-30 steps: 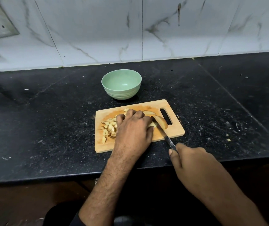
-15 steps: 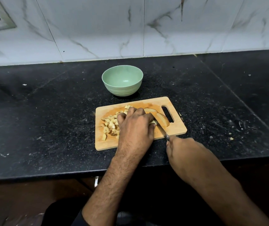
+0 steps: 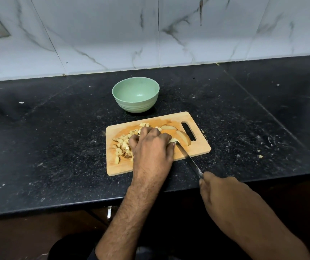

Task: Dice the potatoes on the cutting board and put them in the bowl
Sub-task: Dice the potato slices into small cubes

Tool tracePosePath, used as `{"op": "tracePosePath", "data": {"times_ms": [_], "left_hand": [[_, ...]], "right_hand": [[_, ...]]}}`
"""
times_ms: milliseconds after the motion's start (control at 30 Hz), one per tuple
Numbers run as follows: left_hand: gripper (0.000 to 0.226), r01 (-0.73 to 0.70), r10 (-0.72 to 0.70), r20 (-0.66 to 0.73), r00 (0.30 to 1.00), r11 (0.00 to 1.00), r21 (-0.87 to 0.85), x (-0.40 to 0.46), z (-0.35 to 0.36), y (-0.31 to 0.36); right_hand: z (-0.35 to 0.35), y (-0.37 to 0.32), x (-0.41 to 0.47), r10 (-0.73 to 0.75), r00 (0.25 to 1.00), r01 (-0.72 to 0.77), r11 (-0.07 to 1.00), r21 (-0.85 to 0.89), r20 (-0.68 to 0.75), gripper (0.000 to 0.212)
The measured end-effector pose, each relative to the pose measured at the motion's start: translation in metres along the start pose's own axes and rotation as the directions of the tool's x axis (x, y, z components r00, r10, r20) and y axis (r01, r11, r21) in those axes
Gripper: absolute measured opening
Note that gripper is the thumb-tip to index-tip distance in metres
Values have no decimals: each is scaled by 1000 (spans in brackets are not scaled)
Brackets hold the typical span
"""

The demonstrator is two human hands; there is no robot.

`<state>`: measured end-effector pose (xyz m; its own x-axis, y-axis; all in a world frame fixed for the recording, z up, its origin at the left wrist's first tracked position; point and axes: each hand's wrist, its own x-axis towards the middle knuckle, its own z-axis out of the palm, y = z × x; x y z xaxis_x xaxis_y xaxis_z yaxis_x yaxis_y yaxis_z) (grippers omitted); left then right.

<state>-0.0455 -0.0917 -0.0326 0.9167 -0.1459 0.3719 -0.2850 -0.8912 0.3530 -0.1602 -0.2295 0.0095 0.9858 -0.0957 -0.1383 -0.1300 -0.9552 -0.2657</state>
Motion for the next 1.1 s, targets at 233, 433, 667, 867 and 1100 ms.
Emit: {"op": "tracePosePath", "data": {"times_ms": [233, 433, 667, 867, 1100], "left_hand": [[26, 10, -9, 50, 999, 1000, -5, -2, -8, -7], [23, 46, -44, 36, 998, 997, -62, 0, -5, -7], [21, 39, -38, 14, 999, 996, -81, 1, -3, -7], [22, 70, -69, 11, 998, 993, -90, 3, -2, -7], [22, 86, -87, -7, 996, 992, -98, 1, 1, -10]], "right_hand": [[-7, -4, 7, 9, 996, -4, 999, 55, -89, 33], [2, -14, 20, -41, 997, 40, 999, -13, -70, 29], [2, -18, 26, -45, 999, 44, 999, -18, -1, 26], [8, -18, 42, -67, 998, 68, 995, -71, 18, 30], [1, -9, 10, -48, 998, 48, 999, 0, 43, 26]]}}
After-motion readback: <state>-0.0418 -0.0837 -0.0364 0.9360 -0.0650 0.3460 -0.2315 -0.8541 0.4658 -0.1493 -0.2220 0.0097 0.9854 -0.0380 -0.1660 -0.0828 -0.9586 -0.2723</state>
